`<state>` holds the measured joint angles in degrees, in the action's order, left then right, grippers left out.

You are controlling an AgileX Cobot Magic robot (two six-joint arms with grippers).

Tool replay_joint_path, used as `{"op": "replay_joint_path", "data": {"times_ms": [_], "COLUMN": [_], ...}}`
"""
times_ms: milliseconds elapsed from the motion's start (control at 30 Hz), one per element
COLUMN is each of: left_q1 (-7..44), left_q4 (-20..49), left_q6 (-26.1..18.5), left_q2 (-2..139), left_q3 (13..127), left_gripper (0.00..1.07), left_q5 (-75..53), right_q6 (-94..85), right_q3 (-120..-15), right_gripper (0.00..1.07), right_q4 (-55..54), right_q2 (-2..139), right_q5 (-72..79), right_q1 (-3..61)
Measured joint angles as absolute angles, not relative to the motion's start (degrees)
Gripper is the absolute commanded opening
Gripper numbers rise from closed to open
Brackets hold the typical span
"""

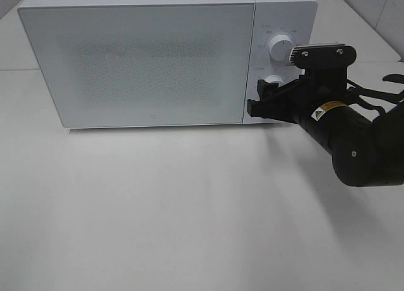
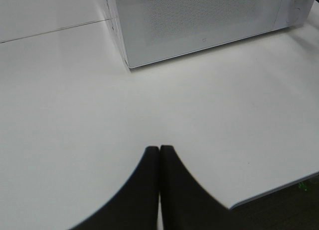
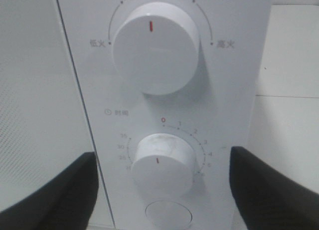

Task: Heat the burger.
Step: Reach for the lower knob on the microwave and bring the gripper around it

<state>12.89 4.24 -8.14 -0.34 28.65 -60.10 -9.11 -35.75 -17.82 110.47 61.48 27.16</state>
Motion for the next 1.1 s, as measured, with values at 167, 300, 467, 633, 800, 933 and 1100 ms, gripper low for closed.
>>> {"op": "replay_joint_path", "data": {"times_ms": [167, 300, 467, 633, 800, 933, 1100], "left_q1": [12.89, 12.89, 12.89, 12.89, 12.89, 12.89, 12.89], "left_q4": [4.24, 4.24, 4.24, 4.24, 4.24, 4.24, 4.24], "left_q6": [-8.14, -8.14, -8.14, -8.14, -8.14, -8.14, -8.14], "left_q2": [-0.34, -0.34, -0.34, -0.34, -0.34, -0.34, -0.34], "left_q3": [28.65, 28.65, 28.65, 28.65, 28.65, 28.65, 28.65], "left_gripper": [0.0, 0.0, 0.0, 0.0, 0.0, 0.0, 0.0], "left_q5": [-60.1, -60.1, -60.1, -60.1, -60.1, -60.1, -60.1], "right_q6": [-9.11, -9.11, -9.17, -9.17, -9.63, -9.63, -9.63], "right_q3": [-37.18, -37.3, -37.3, -37.3, -37.3, -37.3, -37.3], "right_gripper": [0.7, 0.7, 0.7, 0.7, 0.7, 0.7, 0.7], "right_q4": [-17.76, -18.39, -19.88, -19.88, -20.11, -19.71, -18.28], "right_q2": [113.16, 113.9, 113.9, 113.9, 113.9, 114.08, 114.08], "right_q5": [61.48, 61.99, 64.52, 64.92, 64.92, 64.92, 64.86], "right_q1": [27.16, 27.16, 27.16, 27.16, 27.1, 26.18, 25.67]}}
